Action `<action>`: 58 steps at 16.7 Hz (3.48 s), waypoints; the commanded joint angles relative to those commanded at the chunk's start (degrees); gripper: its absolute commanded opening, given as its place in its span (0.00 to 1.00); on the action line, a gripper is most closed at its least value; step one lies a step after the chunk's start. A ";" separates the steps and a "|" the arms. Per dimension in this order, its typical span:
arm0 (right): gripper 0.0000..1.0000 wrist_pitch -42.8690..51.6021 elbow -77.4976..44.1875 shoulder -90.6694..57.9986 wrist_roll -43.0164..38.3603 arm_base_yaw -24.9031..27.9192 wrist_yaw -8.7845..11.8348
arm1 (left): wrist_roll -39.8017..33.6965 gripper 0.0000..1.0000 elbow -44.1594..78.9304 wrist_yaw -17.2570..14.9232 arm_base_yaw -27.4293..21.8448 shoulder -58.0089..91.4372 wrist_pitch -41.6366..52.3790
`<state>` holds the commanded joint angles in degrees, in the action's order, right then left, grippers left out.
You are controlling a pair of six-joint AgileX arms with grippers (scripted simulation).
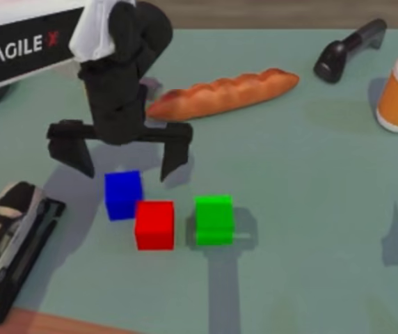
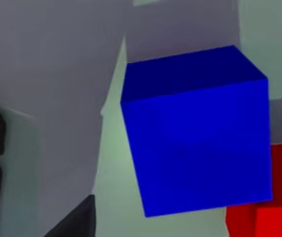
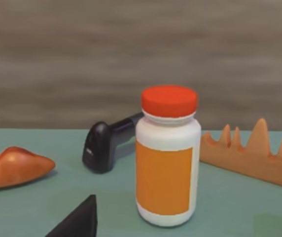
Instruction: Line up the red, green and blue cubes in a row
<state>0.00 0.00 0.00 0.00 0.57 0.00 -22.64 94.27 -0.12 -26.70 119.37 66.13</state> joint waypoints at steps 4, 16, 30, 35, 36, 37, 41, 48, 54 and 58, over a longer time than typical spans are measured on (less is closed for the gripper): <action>1.00 0.00 0.00 0.00 0.00 0.00 0.00 | -8.07 1.00 -1.48 0.01 2.31 -1.44 -1.16; 1.00 0.00 0.00 0.00 0.00 0.00 0.00 | -8.50 1.00 -7.88 -0.02 2.50 2.47 -11.65; 1.00 0.00 0.00 0.00 0.00 0.00 0.00 | -8.39 0.55 -12.47 -0.04 2.57 5.35 -19.06; 1.00 0.00 0.00 0.00 0.00 0.00 0.00 | -8.39 0.17 -12.47 -0.04 2.57 5.35 -19.06; 1.00 0.00 0.00 0.00 0.00 0.00 0.00 | -8.39 0.10 -12.47 -0.04 2.57 5.35 -19.06; 1.00 0.00 0.00 0.00 0.00 0.00 0.00 | -8.39 0.02 -12.47 -0.04 2.57 5.35 -19.06; 1.00 0.00 0.00 0.00 0.00 0.00 0.00 | -8.39 0.00 -12.47 -0.04 2.57 5.35 -19.06; 1.00 0.00 0.00 0.00 0.00 0.00 0.00 | -8.06 0.00 -11.41 0.50 2.67 3.47 -17.13; 1.00 0.00 0.00 0.00 0.00 0.00 0.00 | -8.06 0.00 -4.46 0.54 3.42 -0.91 -5.30; 1.00 0.00 0.00 0.00 0.00 0.00 0.00 | -8.07 0.00 -3.70 0.55 3.58 -1.60 -4.22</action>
<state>0.00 0.00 0.00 0.00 0.57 0.00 -30.71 90.57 0.42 -23.13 117.77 61.90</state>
